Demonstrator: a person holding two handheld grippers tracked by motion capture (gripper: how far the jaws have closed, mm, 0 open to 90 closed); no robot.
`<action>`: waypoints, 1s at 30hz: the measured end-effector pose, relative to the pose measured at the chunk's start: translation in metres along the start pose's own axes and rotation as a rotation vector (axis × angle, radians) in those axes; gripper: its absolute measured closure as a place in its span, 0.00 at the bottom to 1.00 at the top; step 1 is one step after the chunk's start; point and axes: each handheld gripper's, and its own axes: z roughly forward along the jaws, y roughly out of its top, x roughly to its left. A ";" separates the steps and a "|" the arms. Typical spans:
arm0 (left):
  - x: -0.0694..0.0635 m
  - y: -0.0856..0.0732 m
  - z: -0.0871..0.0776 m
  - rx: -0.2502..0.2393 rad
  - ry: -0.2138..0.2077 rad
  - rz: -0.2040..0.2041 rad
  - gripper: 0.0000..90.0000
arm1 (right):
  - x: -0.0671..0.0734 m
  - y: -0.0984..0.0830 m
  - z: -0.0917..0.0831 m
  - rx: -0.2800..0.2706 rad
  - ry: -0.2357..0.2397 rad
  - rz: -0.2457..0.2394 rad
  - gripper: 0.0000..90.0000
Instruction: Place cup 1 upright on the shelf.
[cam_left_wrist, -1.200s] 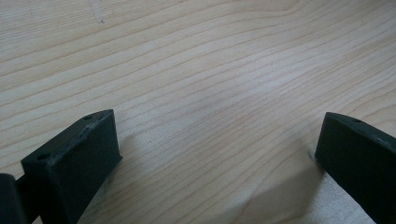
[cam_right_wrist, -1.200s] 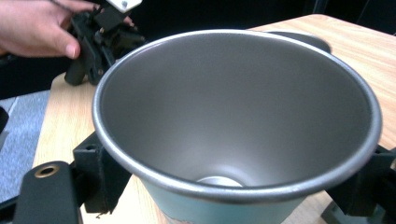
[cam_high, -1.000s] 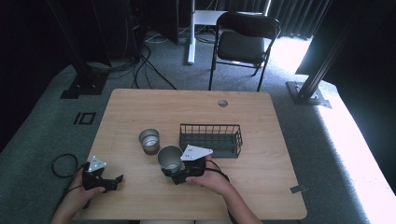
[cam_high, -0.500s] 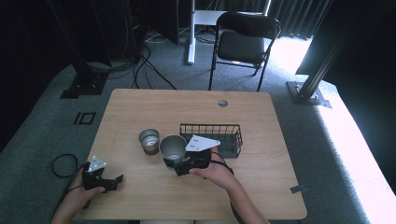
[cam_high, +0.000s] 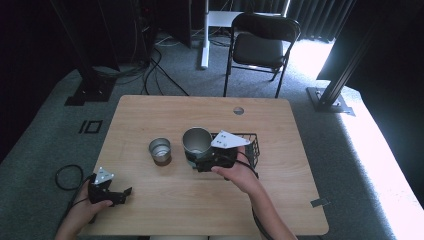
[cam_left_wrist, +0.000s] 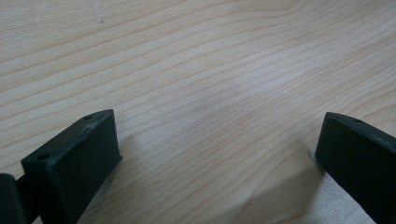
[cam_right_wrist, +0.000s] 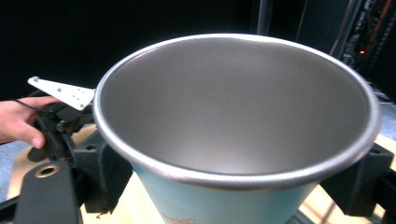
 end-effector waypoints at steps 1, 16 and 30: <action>0.000 0.000 0.000 0.000 0.000 0.001 0.00 | -0.002 0.001 -0.001 -0.006 -0.012 0.006 0.16; 0.000 0.000 0.000 -0.001 0.001 0.000 0.00 | -0.037 -0.003 -0.015 -0.017 -0.246 0.047 0.16; 0.000 0.000 0.000 0.000 0.001 0.002 0.00 | -0.067 -0.016 -0.031 -0.019 -0.449 0.105 0.16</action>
